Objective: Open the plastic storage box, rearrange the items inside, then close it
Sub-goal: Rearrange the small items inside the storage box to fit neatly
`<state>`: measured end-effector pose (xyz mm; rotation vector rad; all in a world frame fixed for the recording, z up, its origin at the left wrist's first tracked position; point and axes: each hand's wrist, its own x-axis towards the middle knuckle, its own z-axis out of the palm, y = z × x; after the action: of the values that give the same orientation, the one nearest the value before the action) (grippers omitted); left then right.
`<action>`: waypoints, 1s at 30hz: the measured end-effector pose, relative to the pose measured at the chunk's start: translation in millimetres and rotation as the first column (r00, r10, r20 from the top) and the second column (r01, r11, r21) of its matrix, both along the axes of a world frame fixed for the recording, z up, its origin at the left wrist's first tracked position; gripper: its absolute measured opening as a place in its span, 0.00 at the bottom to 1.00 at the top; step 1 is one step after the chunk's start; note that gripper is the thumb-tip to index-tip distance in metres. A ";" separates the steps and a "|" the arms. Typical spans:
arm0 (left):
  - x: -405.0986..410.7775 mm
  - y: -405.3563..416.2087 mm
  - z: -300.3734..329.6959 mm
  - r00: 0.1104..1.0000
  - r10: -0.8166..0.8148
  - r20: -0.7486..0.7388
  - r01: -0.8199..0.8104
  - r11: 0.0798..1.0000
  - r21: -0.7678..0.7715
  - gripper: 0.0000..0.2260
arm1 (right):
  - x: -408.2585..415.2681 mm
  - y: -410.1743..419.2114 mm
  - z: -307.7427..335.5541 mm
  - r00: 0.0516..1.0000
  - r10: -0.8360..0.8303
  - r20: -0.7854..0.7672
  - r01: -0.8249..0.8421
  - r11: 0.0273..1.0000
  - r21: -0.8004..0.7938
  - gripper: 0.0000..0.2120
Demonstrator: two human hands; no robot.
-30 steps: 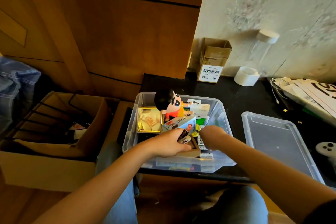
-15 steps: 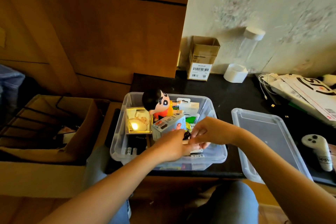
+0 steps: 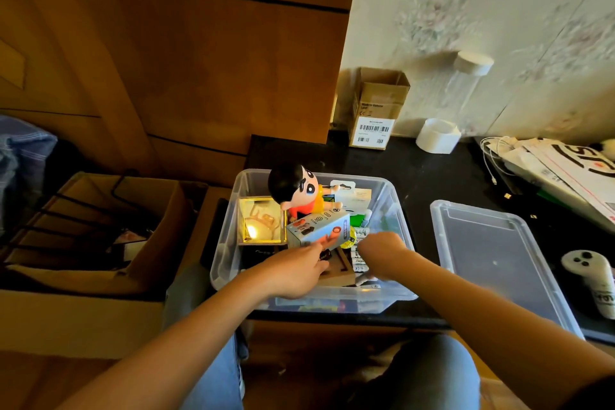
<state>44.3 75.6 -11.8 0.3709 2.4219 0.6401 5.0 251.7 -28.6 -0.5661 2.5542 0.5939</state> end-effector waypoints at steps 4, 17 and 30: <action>0.1 -4.5 1.1 0.999 -0.037 -0.012 0.038 0.999 0.029 0.25 | -4.0 -3.0 -19.6 0.999 0.032 0.009 -0.033 0.989 0.147 0.18; -3.0 12.2 5.2 0.978 -0.206 -0.029 0.204 0.978 -0.052 0.24 | 8.4 11.1 63.4 0.939 -0.053 0.341 0.277 0.706 -0.652 0.17; -2.1 25.6 11.4 0.995 0.011 -0.101 0.000 0.994 0.113 0.14 | 5.3 21.7 50.0 0.974 -0.097 -0.206 0.051 0.974 -0.220 0.13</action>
<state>42.2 101.2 -0.4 0.4531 2.4896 0.7804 10.3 273.4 21.4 -0.4967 2.8539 0.3745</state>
